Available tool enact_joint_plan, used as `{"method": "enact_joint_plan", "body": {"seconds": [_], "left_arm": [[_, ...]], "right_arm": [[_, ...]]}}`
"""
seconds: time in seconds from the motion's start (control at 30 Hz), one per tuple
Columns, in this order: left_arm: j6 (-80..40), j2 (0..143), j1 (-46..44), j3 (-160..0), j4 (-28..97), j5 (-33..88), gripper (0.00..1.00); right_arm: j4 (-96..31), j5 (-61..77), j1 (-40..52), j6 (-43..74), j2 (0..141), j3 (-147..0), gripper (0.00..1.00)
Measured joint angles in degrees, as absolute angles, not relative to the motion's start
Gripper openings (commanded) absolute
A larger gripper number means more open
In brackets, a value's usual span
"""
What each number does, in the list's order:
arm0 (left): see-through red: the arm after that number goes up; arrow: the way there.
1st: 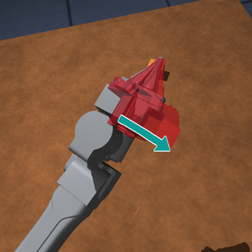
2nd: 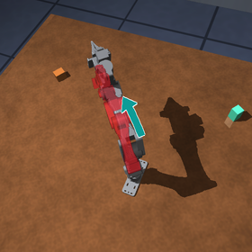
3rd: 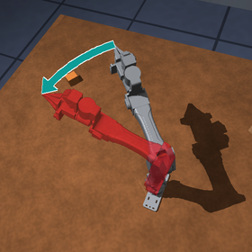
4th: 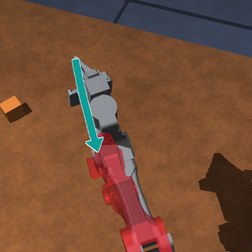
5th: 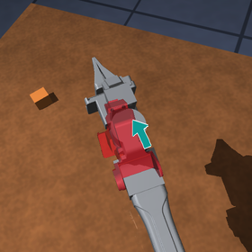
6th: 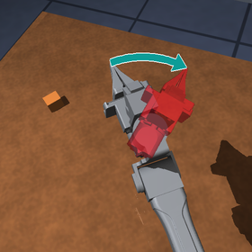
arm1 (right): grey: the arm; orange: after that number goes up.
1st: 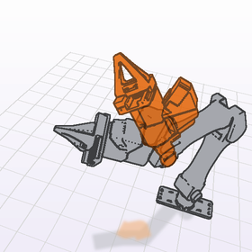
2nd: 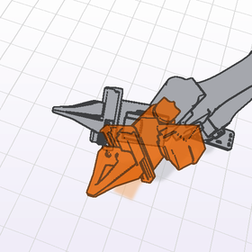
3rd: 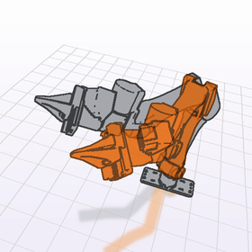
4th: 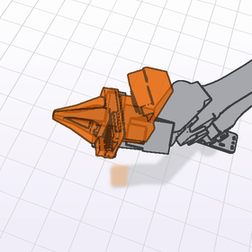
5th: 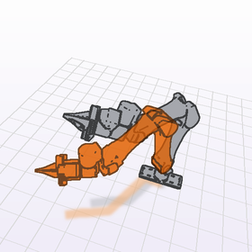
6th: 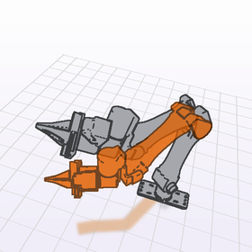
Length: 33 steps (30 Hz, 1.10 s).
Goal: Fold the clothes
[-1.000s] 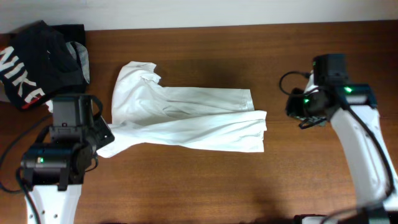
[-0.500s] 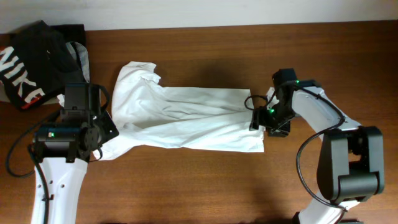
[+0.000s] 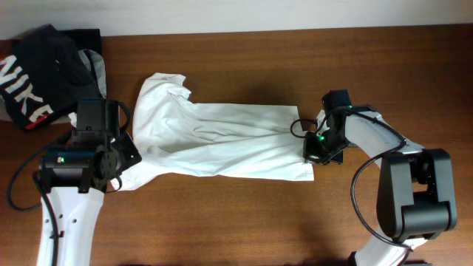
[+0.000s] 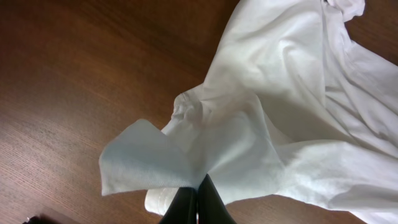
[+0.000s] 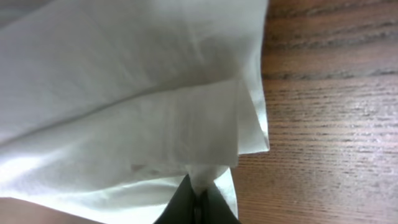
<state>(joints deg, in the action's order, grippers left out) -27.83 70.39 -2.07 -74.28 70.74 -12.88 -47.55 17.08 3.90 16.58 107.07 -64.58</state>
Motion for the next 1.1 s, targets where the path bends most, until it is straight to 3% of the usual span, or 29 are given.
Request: {"method": "enact_joint_plan", "body": {"seconds": [0.13,0.43,0.53,0.7,0.9,1.1], "left_arm": [[-27.83,70.39,-2.07,-74.28,70.74,-12.91,0.01],[-27.77,64.82,-2.07,-77.47,71.75,-12.91,0.01],[-25.87,64.38,-2.07,-89.08,75.85,-13.06,0.01],[-25.06,63.35,-2.07,-112.40,83.02,-14.00,0.01],[-25.04,62.61,-2.07,-128.60,84.58,-14.00,0.01],[-25.04,70.85,-2.07,-129.45,84.16,-16.60,0.01]], "right_arm": [[-48.62,17.08,3.90,17.80,105.95,-65.04,0.04],[-53.19,15.40,3.90,18.06,83.64,-68.49,0.04],[-58.37,10.24,3.90,18.04,74.56,-72.14,0.04],[-73.56,2.07,3.90,18.06,67.48,-92.82,0.04],[-85.06,-2.57,3.90,18.06,66.61,-121.62,0.04],[-83.57,-8.23,3.90,18.04,70.94,-126.26,0.04]]}}
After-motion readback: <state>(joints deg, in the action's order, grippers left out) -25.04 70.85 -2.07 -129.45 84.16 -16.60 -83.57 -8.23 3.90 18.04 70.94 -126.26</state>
